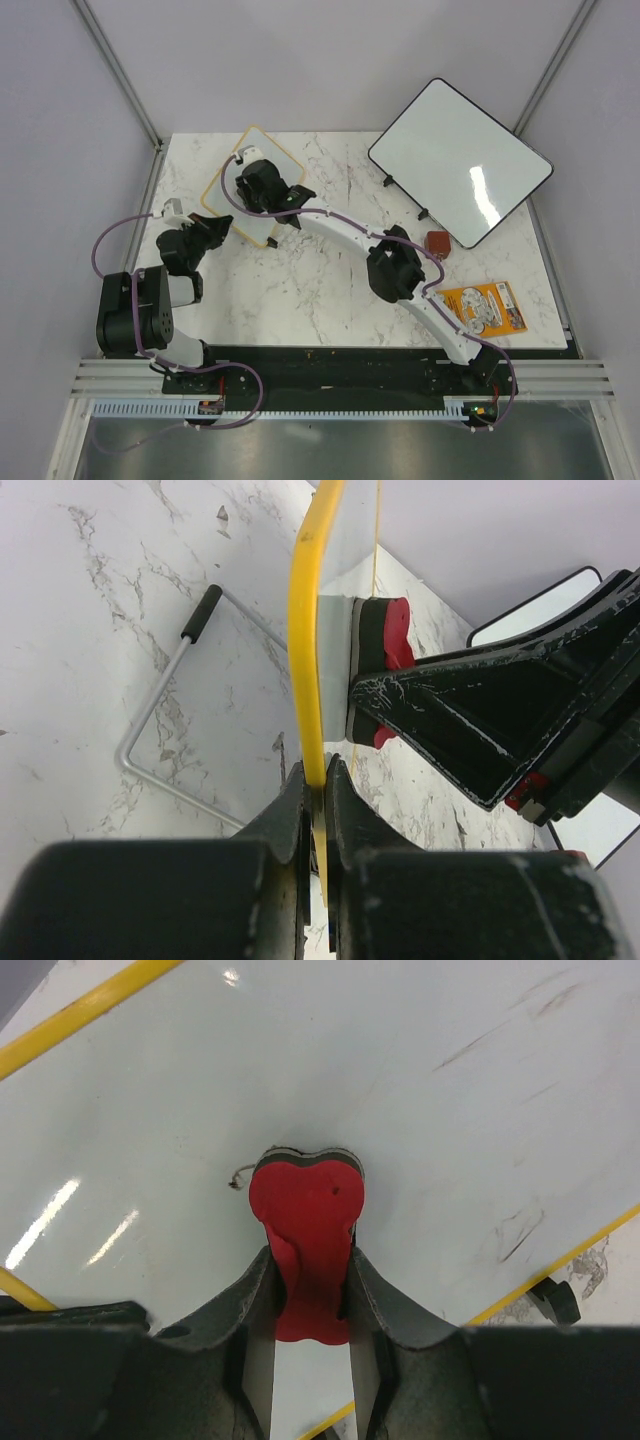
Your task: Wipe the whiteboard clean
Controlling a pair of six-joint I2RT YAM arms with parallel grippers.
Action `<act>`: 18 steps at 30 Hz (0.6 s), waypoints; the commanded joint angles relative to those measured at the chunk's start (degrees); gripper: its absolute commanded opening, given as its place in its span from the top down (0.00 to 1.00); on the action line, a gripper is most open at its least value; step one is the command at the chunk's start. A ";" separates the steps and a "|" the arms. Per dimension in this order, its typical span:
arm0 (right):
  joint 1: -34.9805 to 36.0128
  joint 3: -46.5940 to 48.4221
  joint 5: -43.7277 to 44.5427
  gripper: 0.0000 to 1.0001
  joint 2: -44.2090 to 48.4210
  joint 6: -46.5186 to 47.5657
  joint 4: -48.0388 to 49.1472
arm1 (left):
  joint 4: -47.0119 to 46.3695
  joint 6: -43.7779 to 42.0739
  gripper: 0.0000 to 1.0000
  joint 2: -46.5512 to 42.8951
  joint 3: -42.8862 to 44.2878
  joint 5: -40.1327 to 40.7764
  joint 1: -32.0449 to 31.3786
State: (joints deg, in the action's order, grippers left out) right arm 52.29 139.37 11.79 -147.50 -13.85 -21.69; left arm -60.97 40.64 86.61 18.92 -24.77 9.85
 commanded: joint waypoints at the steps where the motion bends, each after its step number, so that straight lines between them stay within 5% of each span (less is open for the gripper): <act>1: 0.61 1.96 -3.79 1.00 -4.46 -1.36 2.27 | 0.32 -5.66 0.98 -1.97 0.33 -6.16 -2.72; 18: 6.24 -1.91 0.07 1.00 -2.44 4.09 -0.28 | 1.20 -5.93 0.98 -2.76 -0.02 -5.81 -3.08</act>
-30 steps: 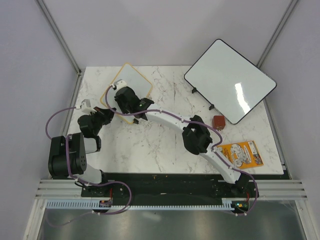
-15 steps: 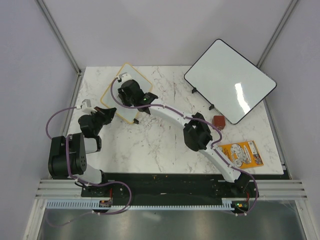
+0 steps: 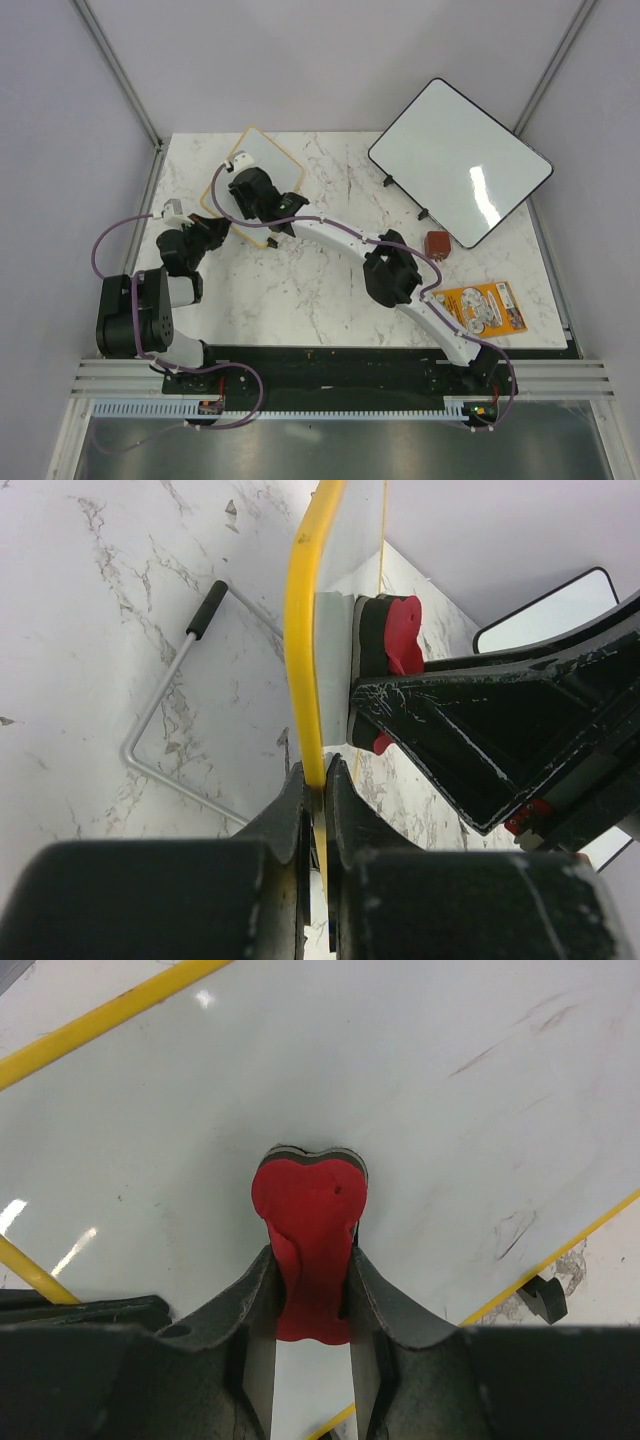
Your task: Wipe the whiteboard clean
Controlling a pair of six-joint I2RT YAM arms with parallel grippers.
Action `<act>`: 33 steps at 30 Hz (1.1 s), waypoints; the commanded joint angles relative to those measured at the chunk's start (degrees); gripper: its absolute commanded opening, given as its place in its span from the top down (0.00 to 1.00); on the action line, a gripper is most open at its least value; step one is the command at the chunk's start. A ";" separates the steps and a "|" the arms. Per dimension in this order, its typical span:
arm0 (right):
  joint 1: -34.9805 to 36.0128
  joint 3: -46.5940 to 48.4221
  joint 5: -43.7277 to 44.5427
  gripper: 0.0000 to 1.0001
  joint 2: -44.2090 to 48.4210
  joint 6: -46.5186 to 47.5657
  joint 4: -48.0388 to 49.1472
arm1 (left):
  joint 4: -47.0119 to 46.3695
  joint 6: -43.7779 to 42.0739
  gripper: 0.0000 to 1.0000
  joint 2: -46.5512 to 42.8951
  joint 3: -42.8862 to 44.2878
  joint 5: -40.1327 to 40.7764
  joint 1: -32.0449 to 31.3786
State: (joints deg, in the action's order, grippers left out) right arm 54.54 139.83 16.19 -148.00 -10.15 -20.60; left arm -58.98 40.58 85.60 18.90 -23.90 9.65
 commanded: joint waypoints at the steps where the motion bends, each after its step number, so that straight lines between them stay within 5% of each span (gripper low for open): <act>1: 4.08 -2.72 -3.97 1.00 -1.68 0.57 -1.63 | -0.78 -5.86 0.98 -1.67 0.00 -6.69 -2.88; 19: -2.34 -4.48 -2.11 1.00 -2.20 -7.43 -2.69 | -0.43 -6.21 0.98 -2.02 -0.09 -6.42 -3.15; 33: 8.12 -7.20 -5.46 1.00 1.48 2.24 2.40 | -0.61 -6.21 0.98 -1.67 0.00 -6.33 -3.50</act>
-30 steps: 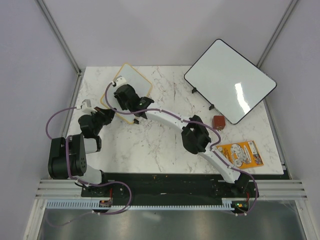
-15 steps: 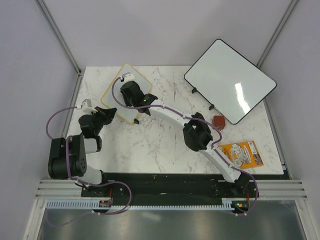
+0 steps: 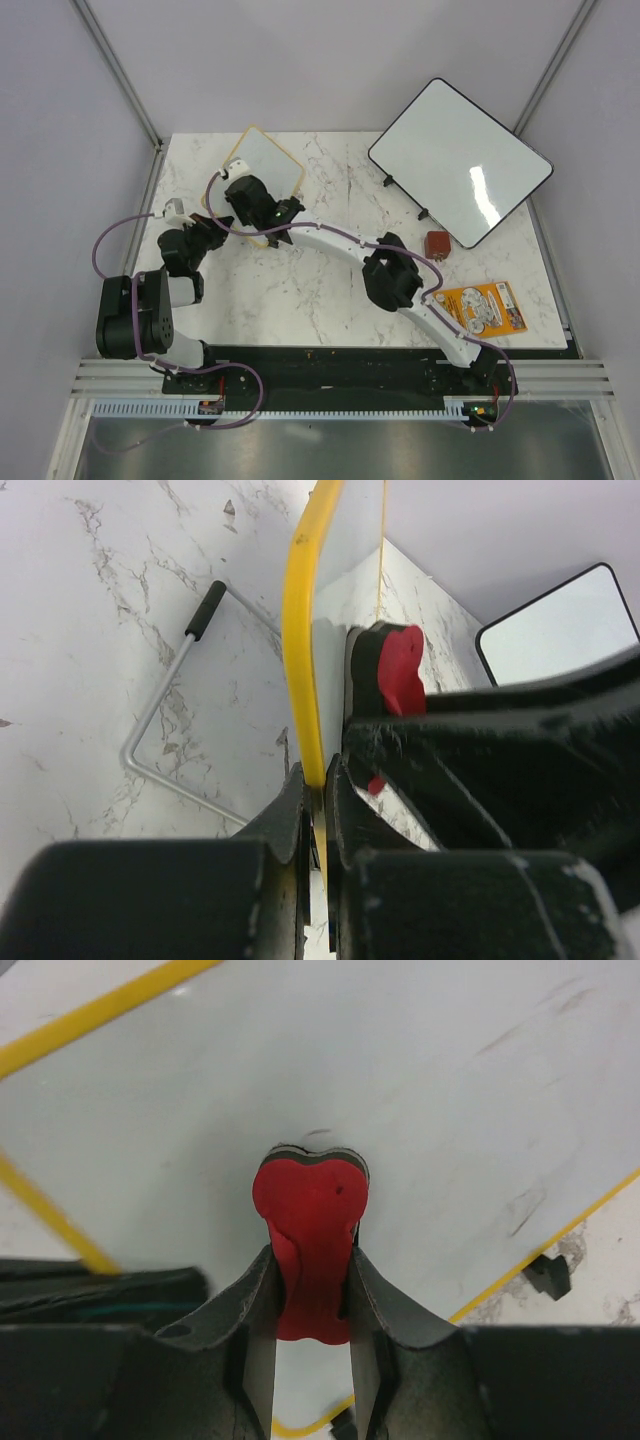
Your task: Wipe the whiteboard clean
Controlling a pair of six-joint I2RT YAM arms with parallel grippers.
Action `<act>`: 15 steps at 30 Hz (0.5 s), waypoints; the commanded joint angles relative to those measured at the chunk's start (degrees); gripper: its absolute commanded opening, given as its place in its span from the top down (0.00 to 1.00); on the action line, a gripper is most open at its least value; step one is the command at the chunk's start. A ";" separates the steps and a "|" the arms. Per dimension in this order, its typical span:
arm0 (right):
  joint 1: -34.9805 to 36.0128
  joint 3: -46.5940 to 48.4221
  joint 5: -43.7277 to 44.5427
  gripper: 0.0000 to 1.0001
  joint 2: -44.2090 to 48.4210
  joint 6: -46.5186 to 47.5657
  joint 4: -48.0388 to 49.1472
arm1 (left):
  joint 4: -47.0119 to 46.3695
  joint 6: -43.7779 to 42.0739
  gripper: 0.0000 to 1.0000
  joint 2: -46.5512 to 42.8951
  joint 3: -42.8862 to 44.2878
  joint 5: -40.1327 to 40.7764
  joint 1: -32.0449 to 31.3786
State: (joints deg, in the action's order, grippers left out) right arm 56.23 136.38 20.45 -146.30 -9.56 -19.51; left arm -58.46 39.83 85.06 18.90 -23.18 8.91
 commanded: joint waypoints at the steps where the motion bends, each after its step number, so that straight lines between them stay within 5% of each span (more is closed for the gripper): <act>1: 6.61 -4.62 -9.46 1.00 0.22 1.57 1.92 | -1.22 -5.38 0.98 -1.12 0.00 -7.06 -2.75; 15: -8.14 -11.05 -16.23 1.00 -2.58 -17.59 4.83 | -1.13 -5.47 0.98 -1.56 -0.17 -7.06 -2.75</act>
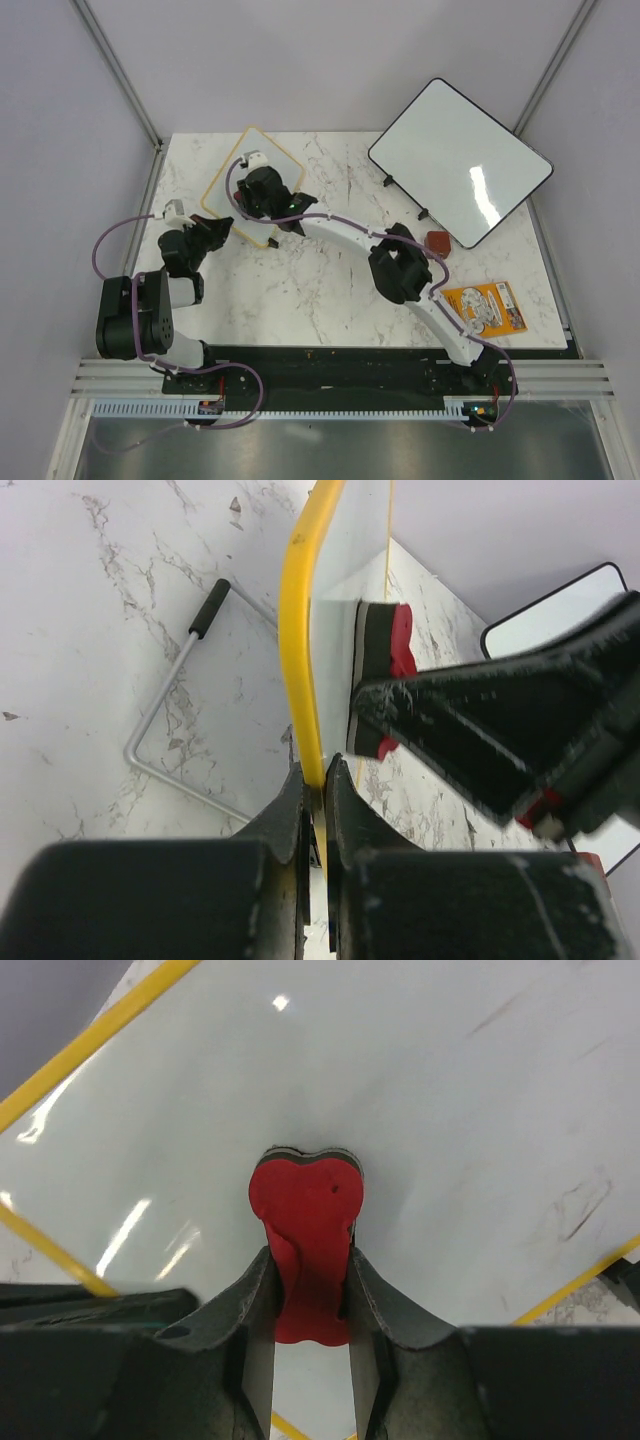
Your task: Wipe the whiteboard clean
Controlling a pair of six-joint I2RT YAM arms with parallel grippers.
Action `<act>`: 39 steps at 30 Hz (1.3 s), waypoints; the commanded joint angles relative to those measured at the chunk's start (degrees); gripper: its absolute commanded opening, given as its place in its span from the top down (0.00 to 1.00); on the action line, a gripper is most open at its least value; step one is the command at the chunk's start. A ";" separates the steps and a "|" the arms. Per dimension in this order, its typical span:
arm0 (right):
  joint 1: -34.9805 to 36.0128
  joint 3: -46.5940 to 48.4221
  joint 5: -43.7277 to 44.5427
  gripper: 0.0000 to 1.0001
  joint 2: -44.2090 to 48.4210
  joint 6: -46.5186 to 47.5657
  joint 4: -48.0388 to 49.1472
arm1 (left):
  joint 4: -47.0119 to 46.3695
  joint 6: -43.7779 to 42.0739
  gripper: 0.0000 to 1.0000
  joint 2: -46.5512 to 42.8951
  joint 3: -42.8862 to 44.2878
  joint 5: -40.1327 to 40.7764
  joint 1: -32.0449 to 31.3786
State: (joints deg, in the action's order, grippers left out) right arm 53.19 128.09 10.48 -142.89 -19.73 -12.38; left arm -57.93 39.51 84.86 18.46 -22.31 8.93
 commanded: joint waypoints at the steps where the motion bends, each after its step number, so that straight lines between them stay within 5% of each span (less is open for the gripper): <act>1: -5.98 -2.85 -6.61 1.00 -6.08 -8.22 -2.12 | -1.66 -5.14 0.98 -1.36 0.26 -7.93 -2.78; 15: -11.35 0.94 -20.14 1.00 -12.50 -16.49 -0.01 | -1.92 -5.05 0.98 -1.19 0.26 -8.19 -2.86; 30: -9.07 -30.69 -17.69 1.00 2.52 -16.92 3.40 | -2.27 -5.05 0.98 -1.71 -0.09 -8.19 -2.86; 39: -9.42 -19.65 -20.41 1.00 -0.38 -16.40 4.64 | -2.36 -5.05 0.98 -1.63 -0.09 -8.28 -2.86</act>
State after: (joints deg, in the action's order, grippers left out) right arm 40.62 105.56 -4.80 -137.97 -36.51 -2.79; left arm -59.29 37.39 84.03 18.39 -24.21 7.88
